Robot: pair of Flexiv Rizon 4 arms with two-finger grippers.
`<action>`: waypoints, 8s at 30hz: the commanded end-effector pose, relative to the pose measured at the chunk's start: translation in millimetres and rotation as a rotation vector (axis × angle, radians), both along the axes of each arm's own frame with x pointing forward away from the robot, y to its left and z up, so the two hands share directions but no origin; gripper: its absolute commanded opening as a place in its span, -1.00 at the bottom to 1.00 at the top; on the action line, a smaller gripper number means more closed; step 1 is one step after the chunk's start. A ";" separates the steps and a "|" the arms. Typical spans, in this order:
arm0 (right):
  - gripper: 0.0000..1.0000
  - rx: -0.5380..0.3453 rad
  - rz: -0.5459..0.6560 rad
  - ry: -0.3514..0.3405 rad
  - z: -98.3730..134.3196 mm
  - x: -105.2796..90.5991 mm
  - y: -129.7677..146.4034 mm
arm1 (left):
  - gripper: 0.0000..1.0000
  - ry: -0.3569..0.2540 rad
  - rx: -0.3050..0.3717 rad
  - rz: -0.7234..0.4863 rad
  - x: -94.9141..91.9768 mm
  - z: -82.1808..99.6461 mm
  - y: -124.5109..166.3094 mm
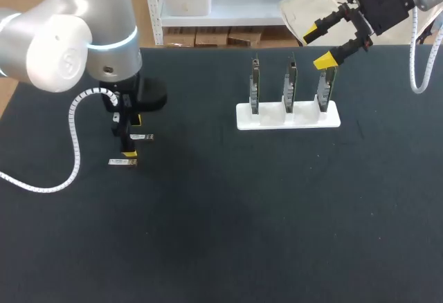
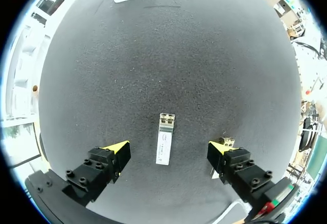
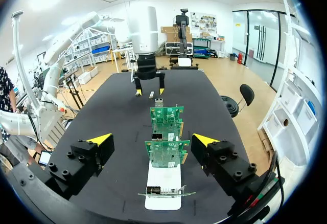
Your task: Pick up the optical module with the left hand, and insert it into the network port with the right hand.
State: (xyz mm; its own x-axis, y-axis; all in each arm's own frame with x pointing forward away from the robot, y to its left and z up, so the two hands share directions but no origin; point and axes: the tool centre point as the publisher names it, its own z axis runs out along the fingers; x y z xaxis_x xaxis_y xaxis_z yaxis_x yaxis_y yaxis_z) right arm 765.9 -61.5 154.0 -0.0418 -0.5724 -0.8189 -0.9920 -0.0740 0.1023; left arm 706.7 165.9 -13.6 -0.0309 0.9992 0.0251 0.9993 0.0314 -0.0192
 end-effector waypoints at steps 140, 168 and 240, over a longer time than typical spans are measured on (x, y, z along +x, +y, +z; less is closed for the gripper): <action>1.00 0.001 -0.001 -0.003 -0.4 -1.1 -0.2 | -1.00 -0.231 -0.829 -0.041 66.2 194.2 -118.7; 1.00 0.001 -0.001 -0.003 -0.4 -1.1 -0.2 | -1.00 -0.166 -1.056 -0.026 82.2 209.3 -160.6; 1.00 0.001 -0.001 -0.003 -0.4 -1.1 -0.2 | -1.00 -0.077 -1.424 0.021 66.1 212.8 -325.7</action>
State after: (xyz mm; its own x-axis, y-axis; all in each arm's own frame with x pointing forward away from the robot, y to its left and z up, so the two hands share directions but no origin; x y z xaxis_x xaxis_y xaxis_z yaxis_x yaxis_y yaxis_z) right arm 765.9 -61.5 154.0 -0.0418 -0.5724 -0.8189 -0.9920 -0.0739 0.1023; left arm 776.6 -159.9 200.8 0.0000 0.1684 -0.9857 0.9993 0.0369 0.0063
